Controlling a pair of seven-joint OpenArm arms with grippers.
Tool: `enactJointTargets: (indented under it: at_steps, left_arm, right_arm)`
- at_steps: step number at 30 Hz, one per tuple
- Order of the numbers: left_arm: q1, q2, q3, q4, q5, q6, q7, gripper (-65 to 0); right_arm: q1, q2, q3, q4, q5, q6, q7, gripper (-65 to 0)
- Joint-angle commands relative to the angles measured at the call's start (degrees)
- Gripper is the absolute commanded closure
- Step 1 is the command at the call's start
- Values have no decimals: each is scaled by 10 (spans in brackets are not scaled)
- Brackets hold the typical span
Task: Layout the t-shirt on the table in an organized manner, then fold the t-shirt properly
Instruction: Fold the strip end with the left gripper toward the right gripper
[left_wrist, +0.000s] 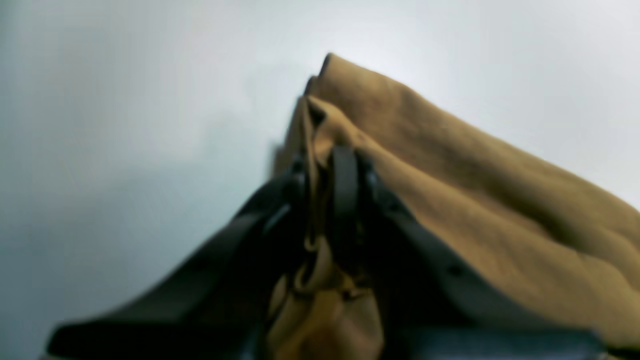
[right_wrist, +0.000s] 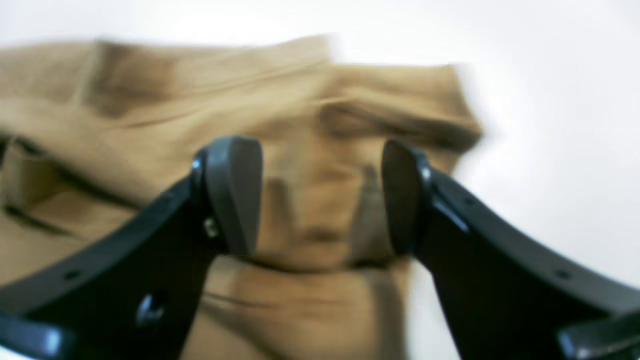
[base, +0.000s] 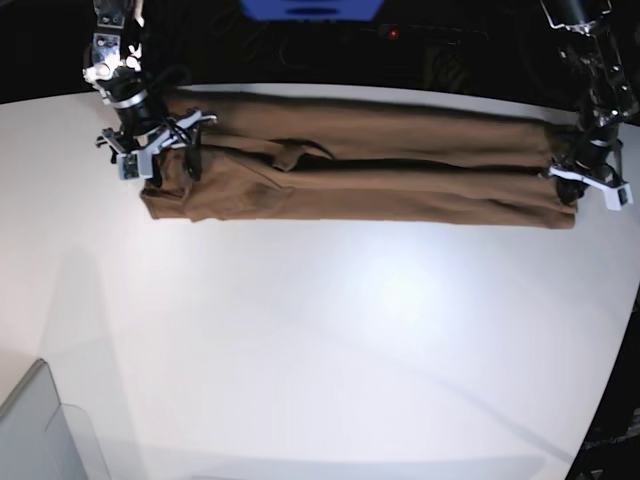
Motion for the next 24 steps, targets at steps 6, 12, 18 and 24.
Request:
enactJointTargets:
  at_steps: [6,12,18,24]
  left_arm:
    - [-41,-47,-2,27,-10,-8,-20,0]
    - [-41,-64,-2,39,-15,-7,-20,0]
    - [2,-36,1,140,-13,-8,-20,0]
    - [62,32,32,275,3,-7,-20,0]
  right_arm:
    - [20,-9,-58,12,5,2,12,-384]
    - [52,-10,-112,8,5,-1,-18,-384]
    - [68,-10,-113,8,5,-1,-54,-384]
    - [68,-10,-113,9,5,-1,-53,-384]
